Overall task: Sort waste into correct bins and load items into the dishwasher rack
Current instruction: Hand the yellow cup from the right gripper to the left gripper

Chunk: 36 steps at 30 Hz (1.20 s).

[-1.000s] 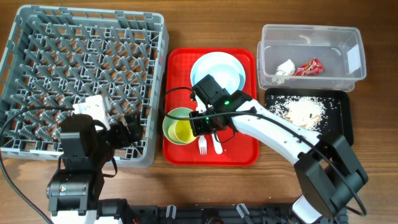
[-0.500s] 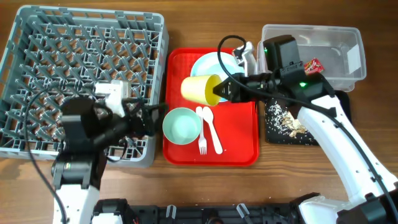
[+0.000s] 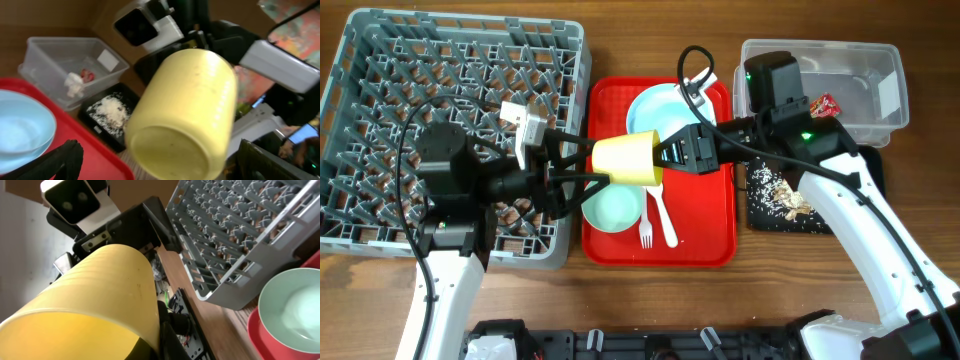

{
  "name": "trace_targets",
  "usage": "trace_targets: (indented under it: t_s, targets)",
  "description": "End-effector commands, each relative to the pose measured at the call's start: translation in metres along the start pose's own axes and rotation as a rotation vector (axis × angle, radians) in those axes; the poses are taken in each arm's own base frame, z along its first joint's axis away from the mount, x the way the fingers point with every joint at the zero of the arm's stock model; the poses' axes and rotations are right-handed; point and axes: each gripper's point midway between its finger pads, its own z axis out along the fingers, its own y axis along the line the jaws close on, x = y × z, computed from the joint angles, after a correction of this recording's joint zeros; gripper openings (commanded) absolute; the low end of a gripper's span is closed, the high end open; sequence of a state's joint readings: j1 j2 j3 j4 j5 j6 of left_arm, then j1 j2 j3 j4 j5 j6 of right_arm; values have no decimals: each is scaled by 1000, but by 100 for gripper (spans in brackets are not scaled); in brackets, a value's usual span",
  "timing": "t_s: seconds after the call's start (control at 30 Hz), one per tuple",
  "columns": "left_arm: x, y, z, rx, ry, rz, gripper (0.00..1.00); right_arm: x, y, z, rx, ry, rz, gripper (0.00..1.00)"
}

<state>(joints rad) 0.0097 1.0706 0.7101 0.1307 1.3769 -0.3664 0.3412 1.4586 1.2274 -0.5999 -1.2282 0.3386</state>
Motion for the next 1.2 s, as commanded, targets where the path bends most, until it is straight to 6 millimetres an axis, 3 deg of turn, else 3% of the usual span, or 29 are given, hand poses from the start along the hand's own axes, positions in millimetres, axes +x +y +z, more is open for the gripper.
trace_targets:
  t_s: [0.0, 0.3, 0.47, 0.77, 1.07, 1.17]
  targets:
    - [-1, -18, 3, 82, 36, -36, 98, 0, 7, 1, -50, 16, -3, 4]
    - [4, -34, 29, 123, 64, 31, 97, 4, 10, 6, -58, 34, -7, 4]
    - [1, -40, 31, 142, 59, 87, 85, 5, 11, 8, -60, 39, -5, 4]
    - [-1, -41, 31, 145, 53, 111, 84, 9, 12, 13, -61, 55, -8, 4]
    - [-1, -41, 31, 145, 53, 111, 57, 10, 12, 14, -60, 56, -7, 5]
    - [-1, -41, 31, 145, 53, 112, 36, 9, 11, 14, -57, 55, -6, 5]
